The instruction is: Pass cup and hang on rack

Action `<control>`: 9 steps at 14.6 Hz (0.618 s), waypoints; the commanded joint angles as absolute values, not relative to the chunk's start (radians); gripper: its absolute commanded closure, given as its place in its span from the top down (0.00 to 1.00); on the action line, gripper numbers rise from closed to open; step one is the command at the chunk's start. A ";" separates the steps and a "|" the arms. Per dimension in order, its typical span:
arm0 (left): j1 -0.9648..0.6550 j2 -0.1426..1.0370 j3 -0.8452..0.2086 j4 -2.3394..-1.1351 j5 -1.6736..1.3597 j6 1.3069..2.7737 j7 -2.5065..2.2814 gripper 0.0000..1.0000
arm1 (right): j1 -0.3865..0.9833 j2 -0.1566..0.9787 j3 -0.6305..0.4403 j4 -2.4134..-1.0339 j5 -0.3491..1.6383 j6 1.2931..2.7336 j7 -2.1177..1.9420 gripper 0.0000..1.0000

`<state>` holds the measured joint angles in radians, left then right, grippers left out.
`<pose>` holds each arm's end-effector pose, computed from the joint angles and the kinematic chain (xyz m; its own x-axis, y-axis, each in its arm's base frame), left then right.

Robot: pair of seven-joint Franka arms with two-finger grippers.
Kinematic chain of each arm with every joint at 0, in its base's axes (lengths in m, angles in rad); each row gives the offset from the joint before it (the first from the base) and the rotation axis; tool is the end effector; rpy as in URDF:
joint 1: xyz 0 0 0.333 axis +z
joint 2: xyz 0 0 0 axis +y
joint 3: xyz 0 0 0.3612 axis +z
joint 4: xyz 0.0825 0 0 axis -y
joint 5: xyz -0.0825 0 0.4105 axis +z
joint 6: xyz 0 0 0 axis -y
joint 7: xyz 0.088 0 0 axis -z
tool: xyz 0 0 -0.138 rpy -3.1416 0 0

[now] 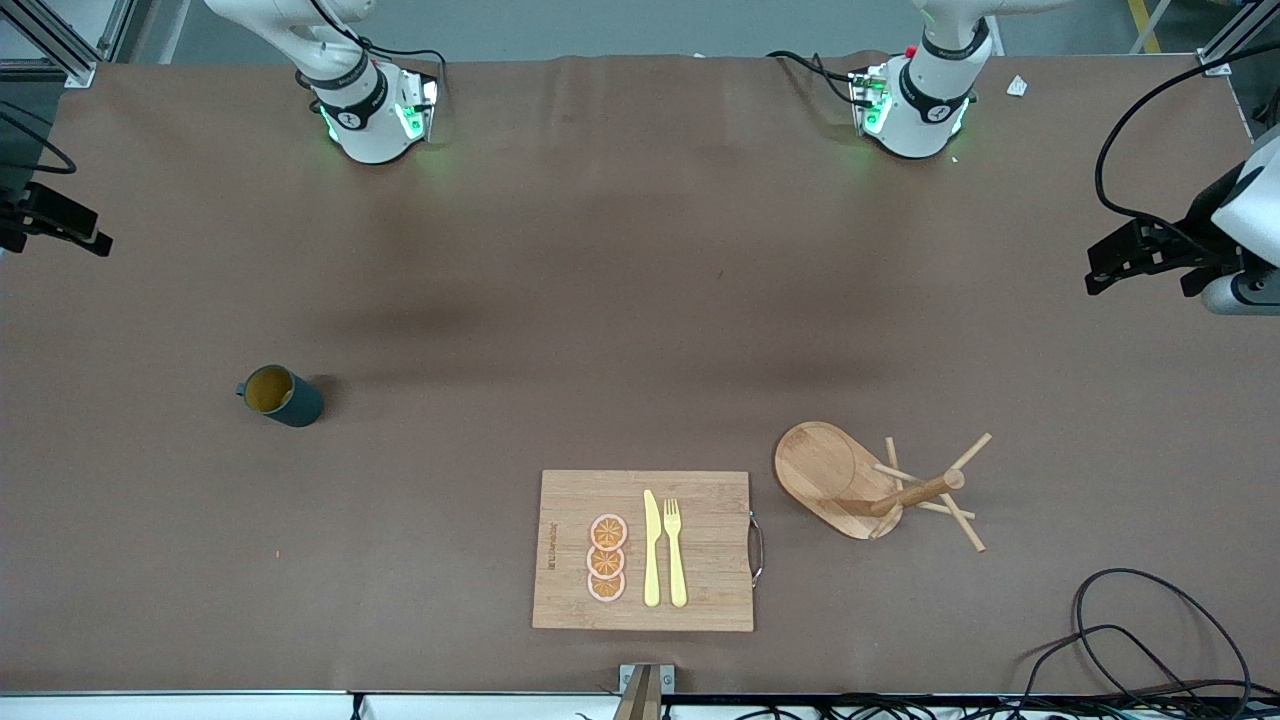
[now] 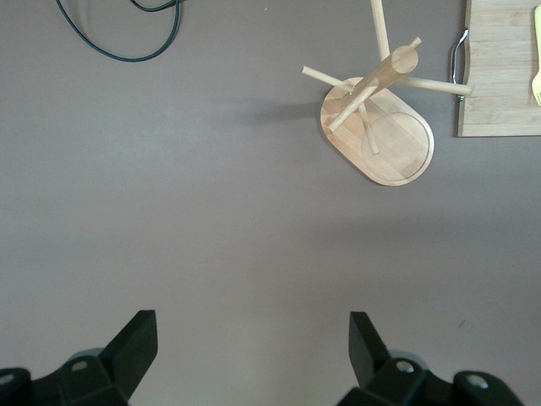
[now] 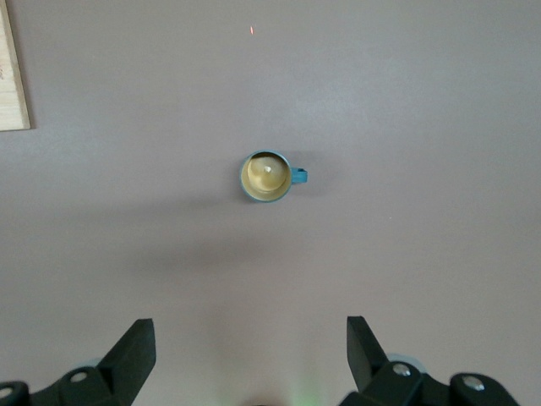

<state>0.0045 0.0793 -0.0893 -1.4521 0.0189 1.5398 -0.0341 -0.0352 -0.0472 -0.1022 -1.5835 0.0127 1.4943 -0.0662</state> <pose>0.6051 -0.0464 0.6481 0.9987 -0.0498 0.0091 -0.0496 -0.9987 -0.0115 0.5498 -0.0757 0.6526 0.9967 -0.0698 -0.0410 -0.0706 -0.9973 -0.0203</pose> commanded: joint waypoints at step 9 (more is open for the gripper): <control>0.009 0.083 -0.091 -1.440 0.012 1.545 -0.017 1.00 | -0.026 0.061 -0.086 -1.620 0.021 1.540 -0.072 1.00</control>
<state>0.0045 0.0795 -0.0893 -1.4519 0.0189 1.5398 -0.0341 -0.0334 0.0008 -0.0942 -1.5854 0.0149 1.4829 -0.0680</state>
